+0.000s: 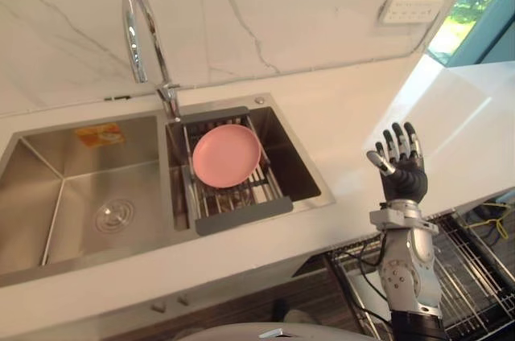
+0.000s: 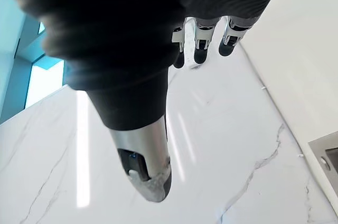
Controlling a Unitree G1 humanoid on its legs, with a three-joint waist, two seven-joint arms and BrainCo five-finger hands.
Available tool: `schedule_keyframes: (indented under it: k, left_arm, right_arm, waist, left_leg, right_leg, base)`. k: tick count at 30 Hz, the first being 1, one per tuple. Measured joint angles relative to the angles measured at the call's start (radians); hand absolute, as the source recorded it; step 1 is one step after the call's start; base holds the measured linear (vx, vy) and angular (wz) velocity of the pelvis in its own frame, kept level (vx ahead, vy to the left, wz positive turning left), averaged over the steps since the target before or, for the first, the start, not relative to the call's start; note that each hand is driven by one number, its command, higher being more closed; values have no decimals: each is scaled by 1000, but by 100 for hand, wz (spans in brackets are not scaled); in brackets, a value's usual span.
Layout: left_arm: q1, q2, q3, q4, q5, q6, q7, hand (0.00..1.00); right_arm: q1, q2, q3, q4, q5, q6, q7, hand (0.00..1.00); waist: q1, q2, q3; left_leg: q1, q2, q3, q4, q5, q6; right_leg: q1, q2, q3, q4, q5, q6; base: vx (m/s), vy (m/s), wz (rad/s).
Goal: Walk over to the sink, pick up the cup, carry it to the dishwasher, place the cup inside the dishwasher, then close the dishwasher door
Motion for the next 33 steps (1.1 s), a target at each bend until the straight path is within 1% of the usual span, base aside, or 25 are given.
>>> schedule_keyframes:
  k: [2, 5, 8, 10, 11, 13, 15, 17, 19, 20, 22, 25, 27, 28, 30, 31, 33]
  left_arm:
    - [1, 4, 0, -1, 4, 2, 0, 0]
    - [1, 5, -2, -1, 21, 6, 1, 0]
    - [0, 7, -5, 0, 21, 6, 1, 0]
    - [-2, 9, -13, -1, 21, 6, 1, 0]
    - [-2, 11, -15, -1, 22, 7, 1, 0]
    - [-5, 15, -24, -1, 25, 9, 1, 0]
    - [-8, 18, -34, -3, 39, 12, 1, 0]
    - [-11, 24, -54, -9, 61, 14, 0, 0]
    - [-16, 27, -60, -9, 79, 19, 0, 0]
    - [-17, 30, -64, -9, 79, 21, 0, 0]
    - [-20, 41, -90, -14, 80, 34, 0, 0]
    - [-29, 51, -102, -24, 81, 54, -1, 0]
    - [-35, 55, -114, -32, 89, 64, -6, 0]
    - [-37, 55, -115, -35, 94, 67, -7, 0]
    - [-39, 57, -127, -46, 101, 74, -12, 0]
    - [-39, 57, -130, -47, 102, 75, -13, 0]
    - [-40, 56, -131, -50, 118, 81, -25, 0]
  right_arm:
    - [1, 1, 2, 1, 20, 2, 13, 0]
    - [2, 2, 7, 1, 37, 2, 68, 0]
    - [1, 2, 14, 1, 35, 2, 106, 0]
    - [1, 1, 14, 1, -13, -6, 117, 0]
    - [1, -2, 19, 1, -74, -13, 118, 0]
    - [1, -38, 48, 0, -207, -21, 119, 0]
    - [-2, -82, 76, 0, -291, -25, 128, 0]
    - [-10, -132, 105, 0, -351, -26, 172, 0]
    - [-32, -204, 149, 2, -481, -32, 207, 0]
    - [-44, -227, 164, 2, -509, -32, 215, 0]
    - [-110, -304, 203, 12, -575, -33, 243, 0]
    - [-172, -339, 224, 58, -624, -42, 251, 0]
    - [-222, -356, 270, 118, -700, -51, 249, 0]
    - [-234, -359, 288, 133, -718, -53, 246, 0]
    - [-278, -376, 364, 178, -820, -64, 233, 0]
    - [-288, -378, 381, 186, -851, -68, 232, 0]
    - [-322, -380, 444, 211, -955, -84, 226, 0]
  waist:
    - [3, -7, -1]
    - [3, -9, -13]
    - [1, -9, -13]
    - [1, -10, -13]
    - [0, -10, -13]
    - [0, -11, -14]
    - [2, -11, -14]
    - [7, -11, -14]
    - [9, -11, -15]
    - [9, -11, -15]
    - [10, -12, -20]
    - [11, -15, -23]
    - [24, -15, -23]
    - [26, -15, -23]
    - [35, -16, -23]
    - [36, -16, -23]
    - [46, -18, -23]
  left_leg:
    - [0, -2, 11, -2, 0, 0]
    - [3, -8, 33, -15, 0, 4]
    - [17, -9, 49, -22, 0, 4]
    - [18, -9, 50, -31, 0, 4]
    - [18, -9, 50, -31, 0, 4]
    - [18, -9, 51, -32, -1, 4]
    - [17, -9, 51, -32, 0, 4]
    - [16, -9, 51, -33, 0, 3]
    - [14, -9, 51, -34, 1, 3]
    - [14, -9, 51, -35, 1, 3]
    - [8, -9, 50, -42, 7, 3]
    - [-2, -10, 35, -53, 18, 3]
    - [-3, -11, 22, -59, 28, 1]
    - [-3, -11, 20, -64, 31, 2]
    - [-4, -15, 0, -67, 39, 2]
    - [-5, -16, -4, -67, 41, 2]
    - [-14, -20, -21, -67, 47, 4]
  right_leg:
    - [11, 3, 8, -37, 21, 1]
    - [20, 4, 24, -82, 51, 5]
    - [19, 7, 35, -83, 51, 5]
    - [18, 6, 35, -83, 51, 5]
    - [18, 6, 35, -84, 51, 5]
    - [17, 6, 35, -90, 50, 5]
    - [17, 6, 35, -90, 50, 6]
    - [15, 6, 33, -91, 50, 6]
    - [12, 6, 32, -91, 51, 6]
    - [10, 6, 31, -91, 51, 6]
    - [2, 6, 24, -91, 51, 5]
    - [-4, 3, 8, -91, 51, 5]
    - [-3, 1, -6, -91, 51, 5]
    - [-3, 0, -10, -91, 51, 5]
    - [-2, -6, -28, -91, 51, 5]
    - [0, -8, -33, -91, 51, 5]
    - [5, -15, -48, -91, 51, 5]
  base:
    - [14, 25, -12]
    - [23, 45, -17]
    - [26, 33, -15]
    - [1, 5, -2]
    - [0, 0, 0]
    - [0, 0, 0]
    - [-15, -4, 0]
    - [0, 0, 0]
    - [0, 0, 0]
    - [0, 0, 0]
    - [-6, -6, 2]
    - [-2, -14, 16]
    - [-2, -12, 18]
    - [-4, -11, 20]
    - [-2, -5, 23]
    - [-16, -2, 22]
    - [-57, -8, 22]
